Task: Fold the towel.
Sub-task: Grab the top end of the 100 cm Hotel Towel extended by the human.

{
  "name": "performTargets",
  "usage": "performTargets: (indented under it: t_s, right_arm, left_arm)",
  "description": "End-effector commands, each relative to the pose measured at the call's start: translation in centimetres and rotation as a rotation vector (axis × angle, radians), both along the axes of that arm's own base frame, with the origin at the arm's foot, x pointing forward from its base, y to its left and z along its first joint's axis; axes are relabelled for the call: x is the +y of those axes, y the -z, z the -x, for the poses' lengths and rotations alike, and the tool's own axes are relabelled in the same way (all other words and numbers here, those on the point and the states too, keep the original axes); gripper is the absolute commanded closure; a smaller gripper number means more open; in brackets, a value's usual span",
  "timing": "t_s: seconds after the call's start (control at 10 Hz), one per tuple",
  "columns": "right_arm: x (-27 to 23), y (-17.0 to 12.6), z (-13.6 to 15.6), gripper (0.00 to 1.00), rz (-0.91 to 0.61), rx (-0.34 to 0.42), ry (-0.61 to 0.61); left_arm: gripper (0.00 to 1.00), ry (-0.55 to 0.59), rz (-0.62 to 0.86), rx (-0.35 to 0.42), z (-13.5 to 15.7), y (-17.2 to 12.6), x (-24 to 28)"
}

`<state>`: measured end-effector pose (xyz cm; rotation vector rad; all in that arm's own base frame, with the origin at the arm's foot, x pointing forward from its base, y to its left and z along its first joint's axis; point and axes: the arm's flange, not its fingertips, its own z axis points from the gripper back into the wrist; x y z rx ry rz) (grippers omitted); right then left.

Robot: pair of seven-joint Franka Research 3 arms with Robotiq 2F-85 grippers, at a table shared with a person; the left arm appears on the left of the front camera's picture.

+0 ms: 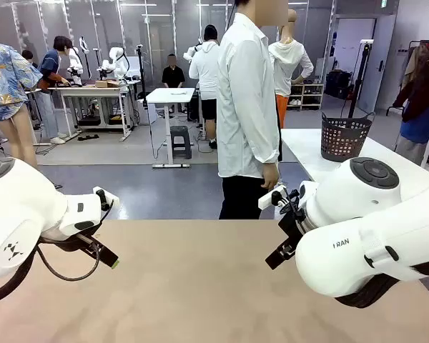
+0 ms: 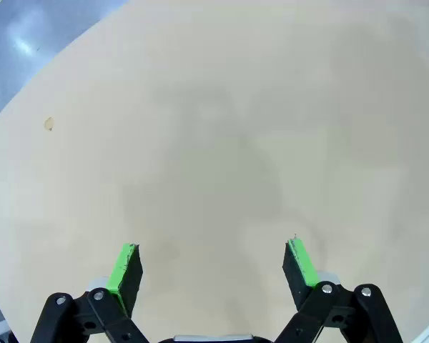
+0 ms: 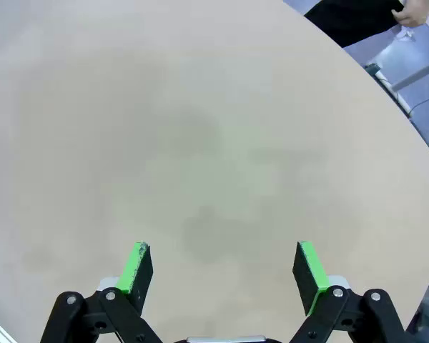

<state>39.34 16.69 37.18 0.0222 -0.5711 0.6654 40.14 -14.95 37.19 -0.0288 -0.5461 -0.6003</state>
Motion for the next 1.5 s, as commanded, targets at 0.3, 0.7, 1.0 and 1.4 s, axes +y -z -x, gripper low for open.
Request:
performTargets:
  t_s: [0.3,0.7,1.0,1.4]
  right_arm:
    - [0.0,0.0,0.0,0.00,0.000,0.000,0.000]
    - [0.0,0.0,0.0,0.00,0.000,0.000,0.000]
    - [-0.2,-2.6,-0.3,0.00,-0.023,-0.005,-0.027]
    - [-3.7,-15.0,-1.1,0.00,-0.239,0.131,-0.052]
  left_arm:
    - [0.00,0.001,0.000,0.000,0.0,0.0,0.0]
    - [0.00,0.001,0.000,0.000,0.0,0.0,0.0]
    - [0.00,0.077,-0.004,-0.009,-0.2,-2.5,-0.4]
    - [0.00,0.074,0.288,0.193,-0.1,-13.6,3.9]
